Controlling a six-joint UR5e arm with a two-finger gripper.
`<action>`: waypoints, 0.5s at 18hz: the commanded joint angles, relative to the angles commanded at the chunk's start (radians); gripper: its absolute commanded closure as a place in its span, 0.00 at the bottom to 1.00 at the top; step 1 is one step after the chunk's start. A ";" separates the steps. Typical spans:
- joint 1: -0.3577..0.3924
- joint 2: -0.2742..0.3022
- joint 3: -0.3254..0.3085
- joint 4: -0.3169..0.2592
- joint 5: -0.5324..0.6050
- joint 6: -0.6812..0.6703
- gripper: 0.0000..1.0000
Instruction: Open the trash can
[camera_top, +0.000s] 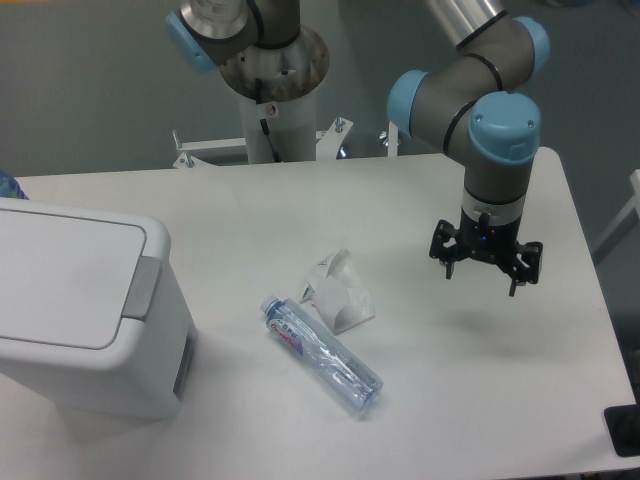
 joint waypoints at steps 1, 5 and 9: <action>0.000 0.003 0.002 0.000 -0.034 -0.040 0.00; -0.014 0.009 0.038 -0.002 -0.095 -0.178 0.00; -0.018 0.049 0.038 -0.006 -0.167 -0.258 0.00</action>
